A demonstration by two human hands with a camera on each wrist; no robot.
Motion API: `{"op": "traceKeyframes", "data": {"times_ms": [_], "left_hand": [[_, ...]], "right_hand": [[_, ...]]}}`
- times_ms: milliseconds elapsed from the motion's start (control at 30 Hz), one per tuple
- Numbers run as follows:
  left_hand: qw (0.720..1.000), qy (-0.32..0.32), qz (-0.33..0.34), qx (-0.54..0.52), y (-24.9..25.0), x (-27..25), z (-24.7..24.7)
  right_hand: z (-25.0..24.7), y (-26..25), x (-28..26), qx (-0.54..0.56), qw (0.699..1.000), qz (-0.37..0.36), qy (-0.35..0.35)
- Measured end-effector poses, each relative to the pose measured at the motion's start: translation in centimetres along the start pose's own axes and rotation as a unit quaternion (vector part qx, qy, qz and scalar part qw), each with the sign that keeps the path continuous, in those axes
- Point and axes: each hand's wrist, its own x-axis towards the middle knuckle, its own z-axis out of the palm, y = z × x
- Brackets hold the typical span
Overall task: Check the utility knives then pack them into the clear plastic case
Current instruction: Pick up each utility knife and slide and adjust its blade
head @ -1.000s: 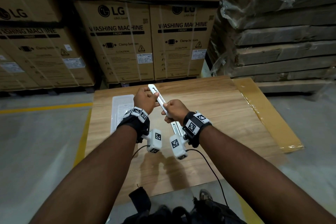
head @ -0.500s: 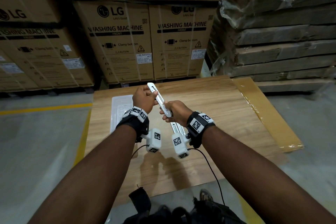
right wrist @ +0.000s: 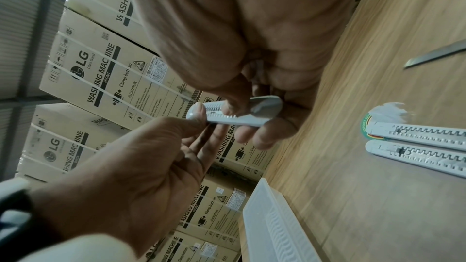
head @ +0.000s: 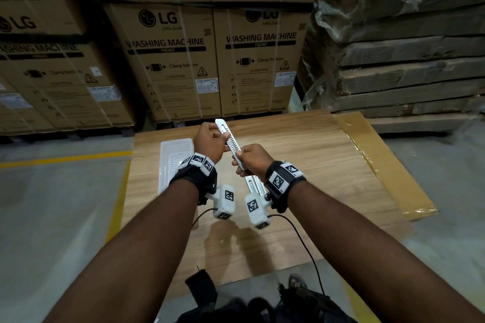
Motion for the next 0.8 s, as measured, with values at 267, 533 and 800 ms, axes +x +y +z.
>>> {"op": "traceKeyframes", "data": {"times_ms": [267,533,800], "left_hand": [[1.000,0.005,0.017,-0.014,-0.1,0.1,-1.2],[0.998,-0.056,-0.034,0.002,-0.4,-0.3,-1.5],[0.982,-0.167,-0.015,0.084,-0.1,-1.1,-0.4]], "right_hand": [[-0.4,0.2,0.0,0.128,0.990,-0.035,0.041],[-3.2,-0.8,0.8,0.288,0.940,-0.103,0.149],[-3.2,-0.8,0.7,0.148,0.967,-0.138,0.153]]}}
